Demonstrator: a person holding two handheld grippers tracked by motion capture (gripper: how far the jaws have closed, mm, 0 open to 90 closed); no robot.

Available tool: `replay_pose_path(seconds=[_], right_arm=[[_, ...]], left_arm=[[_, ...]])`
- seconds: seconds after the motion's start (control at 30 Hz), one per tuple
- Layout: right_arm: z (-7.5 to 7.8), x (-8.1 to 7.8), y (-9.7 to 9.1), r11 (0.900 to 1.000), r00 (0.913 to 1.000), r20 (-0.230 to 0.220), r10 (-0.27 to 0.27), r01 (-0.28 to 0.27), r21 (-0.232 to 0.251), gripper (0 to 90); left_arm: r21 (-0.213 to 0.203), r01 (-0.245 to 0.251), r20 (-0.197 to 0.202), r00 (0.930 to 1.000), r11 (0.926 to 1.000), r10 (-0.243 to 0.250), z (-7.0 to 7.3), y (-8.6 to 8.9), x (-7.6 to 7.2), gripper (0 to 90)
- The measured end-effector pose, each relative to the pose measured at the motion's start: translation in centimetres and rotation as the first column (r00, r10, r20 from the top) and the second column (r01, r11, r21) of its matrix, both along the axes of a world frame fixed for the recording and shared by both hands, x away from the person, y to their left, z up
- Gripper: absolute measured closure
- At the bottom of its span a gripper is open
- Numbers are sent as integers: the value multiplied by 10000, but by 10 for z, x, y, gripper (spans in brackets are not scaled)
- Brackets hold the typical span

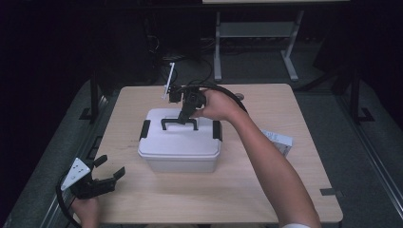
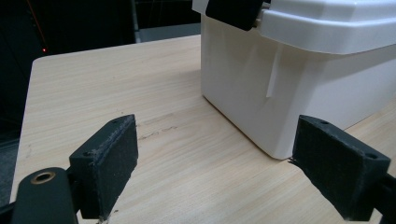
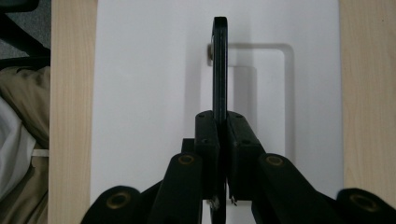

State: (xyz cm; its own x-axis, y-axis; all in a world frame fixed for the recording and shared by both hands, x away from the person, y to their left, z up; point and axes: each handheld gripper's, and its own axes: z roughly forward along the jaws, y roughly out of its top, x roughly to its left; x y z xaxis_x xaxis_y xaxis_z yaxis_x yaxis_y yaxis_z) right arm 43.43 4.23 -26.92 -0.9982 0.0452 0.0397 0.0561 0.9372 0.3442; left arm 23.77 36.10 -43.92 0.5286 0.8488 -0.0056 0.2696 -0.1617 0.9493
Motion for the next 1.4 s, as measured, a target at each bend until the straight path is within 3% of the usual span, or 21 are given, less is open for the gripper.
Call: replay_pose_path(seconds=[0.3,0.93,1.2,1.4], right_arm=[[5,-1,-1,10000,10000,28,31,-31,79,846],[37,-17,-22,9960,9991,413,89,-125,881,848],[59,-37,-45,9951,9978,661,-22,-44,991,848],[65,-48,-65,9929,9971,732,-183,95,1182,847]], left_arm=[[-41,-50,12,10000,10000,50,0,2,-1,134],[38,-14,-3,10000,10000,14,0,0,-1,134],[104,-19,-6,10000,9999,19,0,-1,-1,134],[195,15,-44,10000,9998,-14,0,-1,-2,134]])
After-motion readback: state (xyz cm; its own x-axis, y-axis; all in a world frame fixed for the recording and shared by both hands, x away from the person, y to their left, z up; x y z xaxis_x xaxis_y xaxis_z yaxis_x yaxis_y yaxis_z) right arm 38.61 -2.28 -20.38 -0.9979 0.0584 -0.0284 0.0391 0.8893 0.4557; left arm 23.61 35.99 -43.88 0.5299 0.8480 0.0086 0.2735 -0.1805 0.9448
